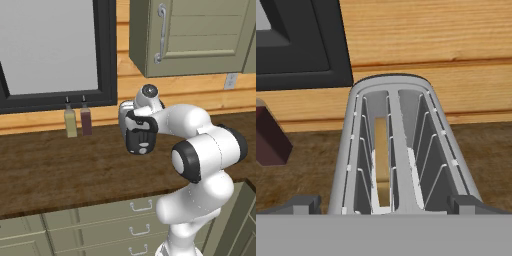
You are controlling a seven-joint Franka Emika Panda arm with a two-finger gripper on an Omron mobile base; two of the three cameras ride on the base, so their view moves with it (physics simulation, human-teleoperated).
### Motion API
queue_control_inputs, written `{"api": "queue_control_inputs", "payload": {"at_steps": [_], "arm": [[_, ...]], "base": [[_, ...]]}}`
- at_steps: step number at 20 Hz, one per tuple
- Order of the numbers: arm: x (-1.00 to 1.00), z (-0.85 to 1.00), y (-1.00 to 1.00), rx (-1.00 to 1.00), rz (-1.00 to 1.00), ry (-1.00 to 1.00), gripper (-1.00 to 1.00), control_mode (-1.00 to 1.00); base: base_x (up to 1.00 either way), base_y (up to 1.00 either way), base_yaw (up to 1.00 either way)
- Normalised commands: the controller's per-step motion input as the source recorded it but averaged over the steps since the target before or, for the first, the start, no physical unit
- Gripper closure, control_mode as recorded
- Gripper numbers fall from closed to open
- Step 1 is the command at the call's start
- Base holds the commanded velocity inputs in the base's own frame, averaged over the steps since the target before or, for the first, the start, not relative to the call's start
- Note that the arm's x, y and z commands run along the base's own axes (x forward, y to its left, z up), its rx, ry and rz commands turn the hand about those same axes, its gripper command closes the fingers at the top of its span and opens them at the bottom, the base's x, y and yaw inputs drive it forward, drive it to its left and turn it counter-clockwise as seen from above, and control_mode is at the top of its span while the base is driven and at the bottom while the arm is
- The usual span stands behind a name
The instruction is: Start the toaster. Once the lever pops up, take the bread to the plate on the dining counter.
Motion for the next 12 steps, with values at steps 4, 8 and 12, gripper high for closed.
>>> {"api": "queue_control_inputs", "payload": {"at_steps": [4,8,12], "arm": [[0.0,0.0,0.0,0.0,0.0,0.0,-1.0,-1.0],[0.0,0.0,0.0,0.0,0.0,0.0,-1.0,-1.0],[0.0,0.0,0.0,0.0,0.0,0.0,-1.0,-1.0]], "base": [[0.0,0.0,0.0],[0.0,0.0,0.0],[0.0,0.0,0.0]]}}
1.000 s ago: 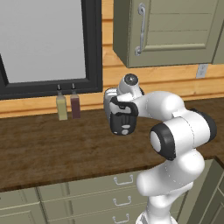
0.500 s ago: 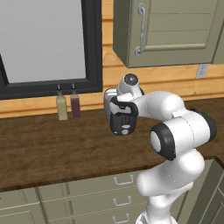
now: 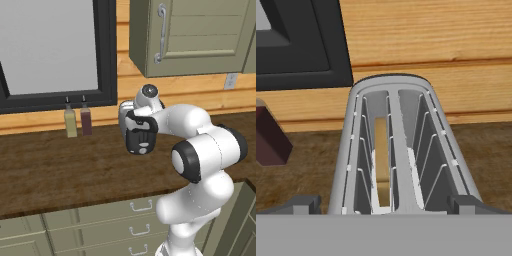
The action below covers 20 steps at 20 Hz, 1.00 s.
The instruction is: Start the toaster. Once the lever pops up, take the bread to the plate on the dining counter.
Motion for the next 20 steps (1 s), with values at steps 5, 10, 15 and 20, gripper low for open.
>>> {"api": "queue_control_inputs", "payload": {"at_steps": [5,10,15,20], "arm": [[0.0,0.0,0.0,0.0,0.0,0.0,-1.0,-1.0],[0.0,0.0,0.0,0.0,0.0,0.0,-1.0,-1.0],[0.0,0.0,0.0,0.0,0.0,0.0,-1.0,-1.0],[0.0,0.0,0.0,0.0,0.0,0.0,-1.0,-1.0]], "base": [[0.0,0.0,0.0],[0.0,0.0,0.0],[0.0,0.0,0.0],[0.0,0.0,0.0]]}}
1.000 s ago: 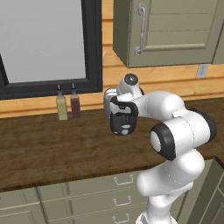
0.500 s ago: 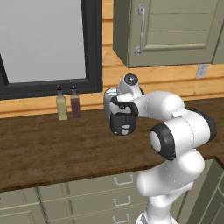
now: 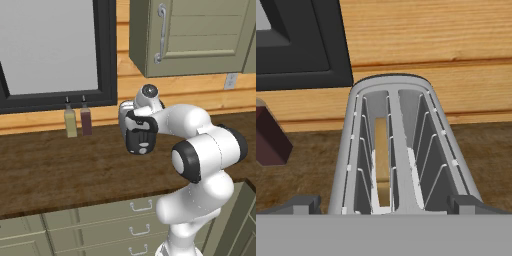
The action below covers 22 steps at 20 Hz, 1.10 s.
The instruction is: Start the toaster. Once the lever pops up, take the bread to the plate on the dining counter.
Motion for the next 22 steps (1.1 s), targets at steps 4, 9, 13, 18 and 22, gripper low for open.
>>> {"api": "queue_control_inputs", "payload": {"at_steps": [4,9,13,18,22], "arm": [[0.0,0.0,0.0,0.0,0.0,0.0,-1.0,-1.0],[0.0,0.0,0.0,0.0,0.0,0.0,-1.0,-1.0],[0.0,0.0,0.0,0.0,0.0,0.0,-1.0,-1.0],[0.0,0.0,0.0,0.0,0.0,0.0,-1.0,-1.0],[0.0,0.0,0.0,0.0,0.0,0.0,-1.0,-1.0]], "base": [[0.0,0.0,0.0],[0.0,0.0,0.0],[0.0,0.0,0.0],[0.0,0.0,0.0],[0.0,0.0,0.0]]}}
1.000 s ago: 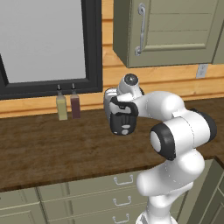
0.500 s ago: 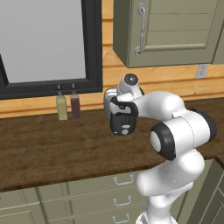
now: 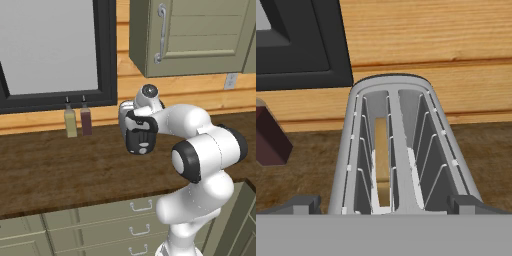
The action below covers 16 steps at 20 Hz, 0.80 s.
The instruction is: Start the toaster. Once the lever pops up, take the bread to the plate on the dining counter.
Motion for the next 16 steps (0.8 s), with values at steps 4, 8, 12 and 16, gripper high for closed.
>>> {"api": "queue_control_inputs", "payload": {"at_steps": [4,8,12,16], "arm": [[0.0,0.0,0.0,0.0,0.0,0.0,-1.0,-1.0],[0.0,0.0,0.0,0.0,0.0,0.0,-1.0,-1.0],[0.0,0.0,0.0,0.0,0.0,0.0,-1.0,-1.0],[0.0,0.0,0.0,0.0,0.0,0.0,-1.0,-1.0]], "base": [[0.0,0.0,0.0],[0.0,0.0,0.0],[0.0,0.0,0.0],[0.0,0.0,0.0]]}}
